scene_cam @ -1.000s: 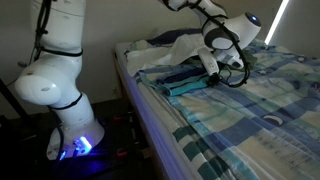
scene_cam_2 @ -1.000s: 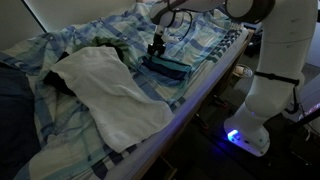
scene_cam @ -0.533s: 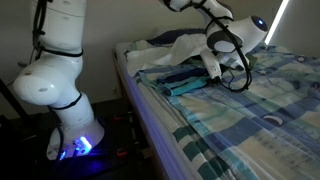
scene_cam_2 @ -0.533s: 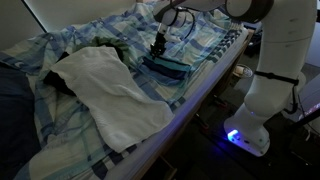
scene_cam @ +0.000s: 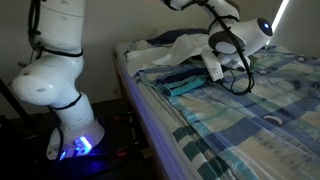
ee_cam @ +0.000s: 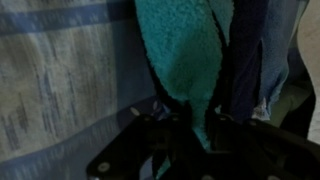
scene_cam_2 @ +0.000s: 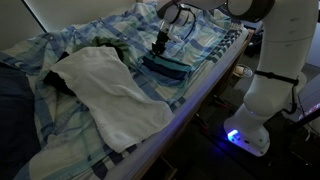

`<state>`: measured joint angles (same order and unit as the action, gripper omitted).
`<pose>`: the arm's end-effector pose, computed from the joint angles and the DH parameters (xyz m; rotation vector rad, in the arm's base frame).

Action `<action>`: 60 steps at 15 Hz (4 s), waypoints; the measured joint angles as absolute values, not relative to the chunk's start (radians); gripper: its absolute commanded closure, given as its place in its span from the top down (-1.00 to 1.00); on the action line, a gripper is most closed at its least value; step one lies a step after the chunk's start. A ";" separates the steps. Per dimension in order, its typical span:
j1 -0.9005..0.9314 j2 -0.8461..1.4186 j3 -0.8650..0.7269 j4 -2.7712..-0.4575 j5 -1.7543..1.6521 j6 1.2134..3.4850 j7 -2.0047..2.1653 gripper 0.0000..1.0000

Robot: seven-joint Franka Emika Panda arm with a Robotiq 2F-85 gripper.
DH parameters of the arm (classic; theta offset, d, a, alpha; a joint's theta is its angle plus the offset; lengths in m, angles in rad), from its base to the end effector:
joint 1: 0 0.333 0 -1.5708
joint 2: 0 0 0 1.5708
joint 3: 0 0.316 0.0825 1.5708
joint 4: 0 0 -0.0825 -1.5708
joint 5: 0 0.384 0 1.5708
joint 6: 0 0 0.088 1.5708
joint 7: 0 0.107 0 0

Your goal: Fold the towel

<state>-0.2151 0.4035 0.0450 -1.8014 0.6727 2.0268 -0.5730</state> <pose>0.6299 -0.0740 0.3202 -2.5273 -0.0505 -0.0705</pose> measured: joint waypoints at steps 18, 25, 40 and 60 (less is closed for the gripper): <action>-0.217 0.181 0.011 -1.997 0.705 1.957 -0.961 -0.94; -0.194 0.066 -0.023 -2.090 0.707 1.957 -1.065 -0.94; -0.168 0.012 -0.063 -2.139 0.701 1.959 -1.080 -0.94; -0.164 -0.180 -0.188 -2.373 0.656 1.959 -1.273 -0.94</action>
<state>-0.1640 -0.1795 -0.1877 -2.3731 0.6565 1.9594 -1.2726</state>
